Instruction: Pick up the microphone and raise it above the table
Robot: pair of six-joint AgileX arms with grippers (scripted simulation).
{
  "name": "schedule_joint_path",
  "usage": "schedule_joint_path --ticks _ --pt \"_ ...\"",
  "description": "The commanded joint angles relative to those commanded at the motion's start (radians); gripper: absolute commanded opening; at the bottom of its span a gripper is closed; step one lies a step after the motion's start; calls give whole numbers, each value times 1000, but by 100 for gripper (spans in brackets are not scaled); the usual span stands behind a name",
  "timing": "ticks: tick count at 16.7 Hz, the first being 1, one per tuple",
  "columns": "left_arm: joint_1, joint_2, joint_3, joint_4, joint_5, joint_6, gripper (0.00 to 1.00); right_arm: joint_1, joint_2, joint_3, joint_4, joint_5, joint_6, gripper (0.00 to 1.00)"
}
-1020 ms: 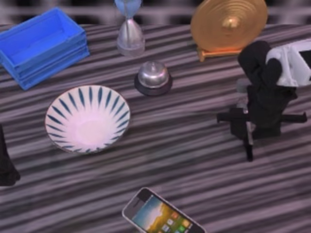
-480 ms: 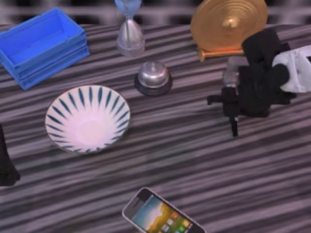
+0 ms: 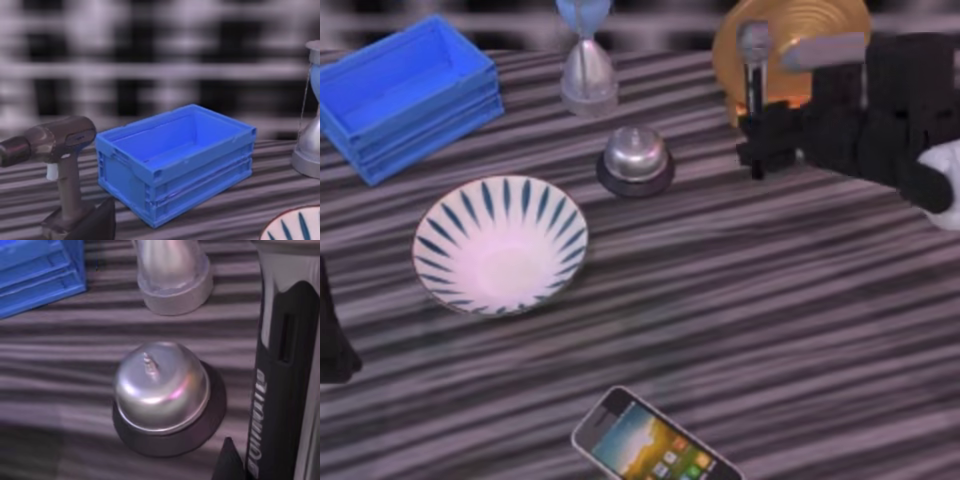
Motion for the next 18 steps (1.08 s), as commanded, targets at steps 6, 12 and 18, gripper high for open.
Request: schedule_joint_path --ticks 6,12,18 --pt "0 0 0 0 0 0 100 -6 -124 -120 411 -133 -102 0" --pt "0 0 0 0 0 0 100 -8 -159 -144 484 -162 -125 0" --pt "0 0 0 0 0 0 100 59 -200 -158 466 -101 -125 0"
